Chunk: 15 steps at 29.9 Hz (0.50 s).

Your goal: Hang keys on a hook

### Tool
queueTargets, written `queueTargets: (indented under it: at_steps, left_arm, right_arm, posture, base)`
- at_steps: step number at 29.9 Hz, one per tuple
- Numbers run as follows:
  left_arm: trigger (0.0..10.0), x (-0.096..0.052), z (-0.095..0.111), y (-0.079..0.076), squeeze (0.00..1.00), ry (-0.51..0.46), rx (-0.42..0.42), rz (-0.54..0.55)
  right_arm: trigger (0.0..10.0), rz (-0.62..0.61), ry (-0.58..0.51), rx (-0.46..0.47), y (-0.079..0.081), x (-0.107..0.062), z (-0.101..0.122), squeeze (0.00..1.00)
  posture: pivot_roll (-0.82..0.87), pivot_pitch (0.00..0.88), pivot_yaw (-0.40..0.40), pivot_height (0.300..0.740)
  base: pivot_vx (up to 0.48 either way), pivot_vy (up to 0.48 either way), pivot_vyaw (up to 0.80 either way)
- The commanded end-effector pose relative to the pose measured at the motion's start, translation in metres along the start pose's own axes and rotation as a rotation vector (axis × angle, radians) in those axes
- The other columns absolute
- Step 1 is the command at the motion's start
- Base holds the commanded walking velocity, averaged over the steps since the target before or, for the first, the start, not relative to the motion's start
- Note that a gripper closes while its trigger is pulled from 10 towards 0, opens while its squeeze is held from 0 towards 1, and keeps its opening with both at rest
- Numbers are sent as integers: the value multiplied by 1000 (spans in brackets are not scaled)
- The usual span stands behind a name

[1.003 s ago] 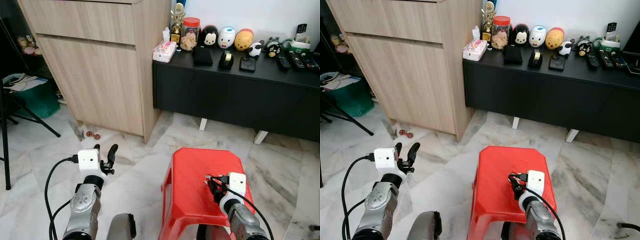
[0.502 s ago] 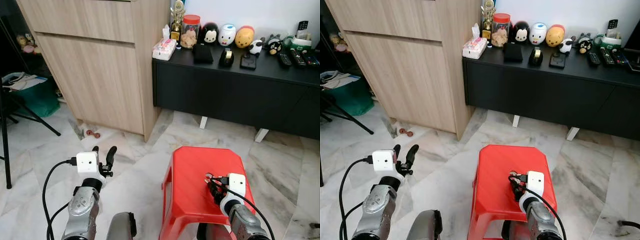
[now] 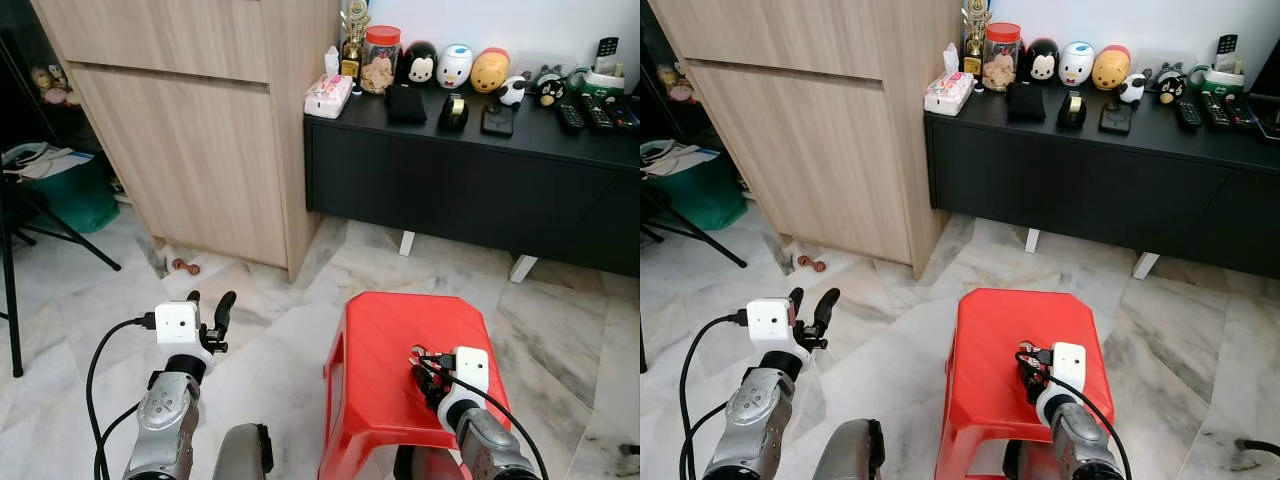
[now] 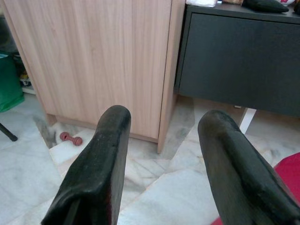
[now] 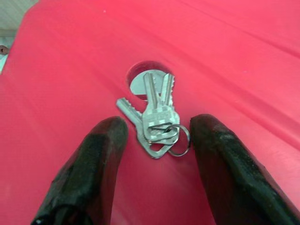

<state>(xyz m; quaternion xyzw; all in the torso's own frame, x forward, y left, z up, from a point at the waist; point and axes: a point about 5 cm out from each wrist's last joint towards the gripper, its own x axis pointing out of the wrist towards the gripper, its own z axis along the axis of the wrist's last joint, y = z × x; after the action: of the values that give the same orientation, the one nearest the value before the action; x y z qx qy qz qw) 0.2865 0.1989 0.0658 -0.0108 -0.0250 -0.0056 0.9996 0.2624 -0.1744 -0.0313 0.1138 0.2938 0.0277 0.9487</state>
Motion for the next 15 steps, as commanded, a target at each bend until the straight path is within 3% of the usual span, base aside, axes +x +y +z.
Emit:
queueTargets:
  at_steps: [1,2,15]
  left_arm:
    - [10000,-1,-2,-1,0,17,18,-14]
    - [10000,-1,-2,-1,0,18,18,-14]
    - [10000,1,-2,0,0,21,19,-13]
  right_arm:
    - [1490,12,30,10,3,-1,-7,0]
    - [0,12,30,11,3,-1,-7,0]
    - [0,15,29,12,3,-1,-8,0]
  posture:
    - [196,74,-28,588]
    - [196,74,-27,588]
    - [194,65,-25,588]
  base:
    - [0,0,0]
    - [0,0,0]
    - [0,0,0]
